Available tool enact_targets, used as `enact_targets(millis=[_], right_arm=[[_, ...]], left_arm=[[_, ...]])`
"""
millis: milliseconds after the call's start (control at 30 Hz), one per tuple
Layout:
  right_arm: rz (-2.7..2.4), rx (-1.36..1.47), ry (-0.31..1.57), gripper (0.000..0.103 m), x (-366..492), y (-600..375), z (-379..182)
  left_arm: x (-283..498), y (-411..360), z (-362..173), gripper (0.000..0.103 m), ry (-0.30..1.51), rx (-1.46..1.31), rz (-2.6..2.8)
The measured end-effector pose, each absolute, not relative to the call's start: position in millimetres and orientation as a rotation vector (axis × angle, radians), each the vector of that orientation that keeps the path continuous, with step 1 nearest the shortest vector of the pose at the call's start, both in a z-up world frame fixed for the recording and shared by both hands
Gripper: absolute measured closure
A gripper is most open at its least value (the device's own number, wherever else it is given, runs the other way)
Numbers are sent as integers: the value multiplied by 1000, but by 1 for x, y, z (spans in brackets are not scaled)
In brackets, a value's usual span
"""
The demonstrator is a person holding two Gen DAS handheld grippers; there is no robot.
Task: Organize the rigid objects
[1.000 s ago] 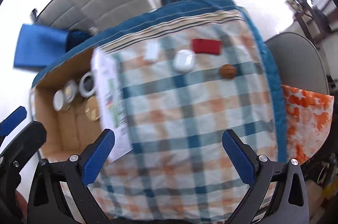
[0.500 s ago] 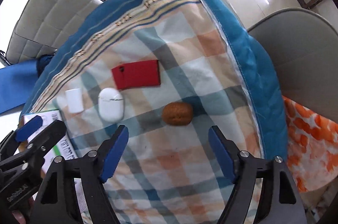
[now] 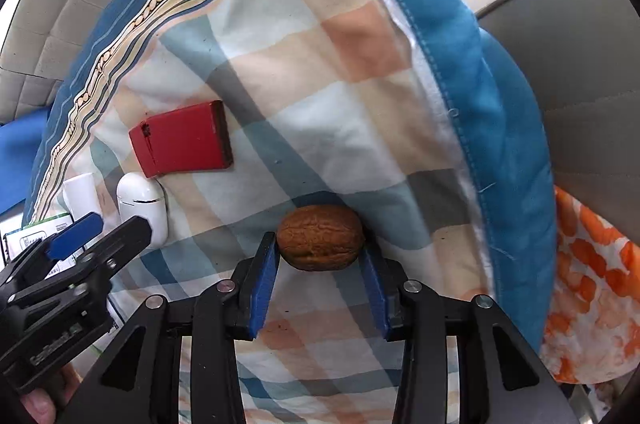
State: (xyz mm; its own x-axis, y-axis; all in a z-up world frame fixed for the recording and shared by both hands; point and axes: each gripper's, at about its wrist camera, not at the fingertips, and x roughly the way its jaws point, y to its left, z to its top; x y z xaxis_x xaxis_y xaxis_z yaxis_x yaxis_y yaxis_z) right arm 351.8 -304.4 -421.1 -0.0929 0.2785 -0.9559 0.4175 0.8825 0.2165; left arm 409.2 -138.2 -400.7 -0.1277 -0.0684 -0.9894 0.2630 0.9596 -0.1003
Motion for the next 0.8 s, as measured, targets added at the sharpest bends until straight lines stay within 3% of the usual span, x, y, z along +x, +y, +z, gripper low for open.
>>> enact_targets(millis=[100,267,800], right_arm=[[-123,549,1697,60,354,-308,-425],[-121,543,1711,60,359,-316,-430],[-113,539,1728,60,360,-315,-441]], left_arm=[[413,-148,-415,32,1695,174,-286],[409,-153,-416,60,1662,259,-272],[391,-143,-416,60,1663,232,-276]])
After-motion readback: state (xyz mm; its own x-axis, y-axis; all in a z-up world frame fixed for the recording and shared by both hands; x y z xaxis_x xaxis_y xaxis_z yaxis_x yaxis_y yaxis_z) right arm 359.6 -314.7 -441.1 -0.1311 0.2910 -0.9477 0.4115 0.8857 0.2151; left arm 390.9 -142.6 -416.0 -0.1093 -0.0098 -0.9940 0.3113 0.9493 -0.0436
